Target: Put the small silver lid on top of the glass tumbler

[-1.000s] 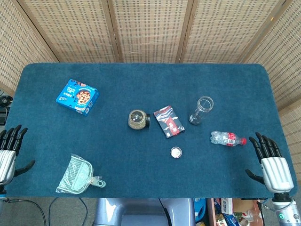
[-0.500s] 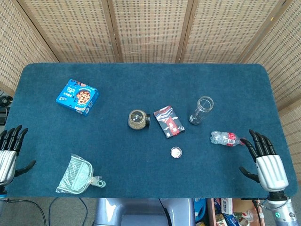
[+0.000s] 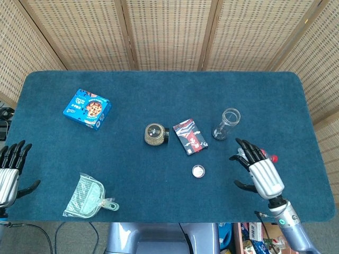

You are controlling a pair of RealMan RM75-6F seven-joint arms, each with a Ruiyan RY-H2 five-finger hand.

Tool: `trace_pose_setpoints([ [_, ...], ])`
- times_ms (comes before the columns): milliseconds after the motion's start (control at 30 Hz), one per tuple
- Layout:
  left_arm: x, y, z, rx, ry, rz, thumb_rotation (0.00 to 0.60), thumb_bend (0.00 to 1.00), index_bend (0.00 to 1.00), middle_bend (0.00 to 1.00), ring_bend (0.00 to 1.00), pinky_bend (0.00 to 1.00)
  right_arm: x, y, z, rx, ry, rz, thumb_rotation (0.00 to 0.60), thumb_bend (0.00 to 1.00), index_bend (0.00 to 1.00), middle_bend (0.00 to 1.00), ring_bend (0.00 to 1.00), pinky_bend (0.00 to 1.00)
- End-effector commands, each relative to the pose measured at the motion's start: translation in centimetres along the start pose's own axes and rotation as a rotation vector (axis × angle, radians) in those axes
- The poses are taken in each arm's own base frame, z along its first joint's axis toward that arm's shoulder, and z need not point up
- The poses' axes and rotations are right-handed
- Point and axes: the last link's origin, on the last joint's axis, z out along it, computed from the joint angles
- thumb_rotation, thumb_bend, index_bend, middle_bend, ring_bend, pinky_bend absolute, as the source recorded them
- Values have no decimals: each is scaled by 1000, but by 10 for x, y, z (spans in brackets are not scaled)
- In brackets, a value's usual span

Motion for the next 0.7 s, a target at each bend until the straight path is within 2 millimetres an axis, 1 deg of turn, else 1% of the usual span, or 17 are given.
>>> trace_pose_setpoints([
  [33,0,-1,0,3,-1,-1,600,208,0,0,0,0,-11,-10,16,10,-22,36,600,126,387,89,0,198],
  [233,0,-2,2,4,-6,-3,600,208,0,0,0,0,-28,-24,29,23,-60,84,600,126,437,131,0,208],
  [433,-1,-1,2,-1,-11,-5,600,208,0,0,0,0,-43,-33,37,28,-92,91,600,134,469,162,0,213],
  [700,-2,2,2,-12,-15,-5,600,209,0,0,0,0,-62,-39,49,17,-129,69,600,158,489,179,0,214],
])
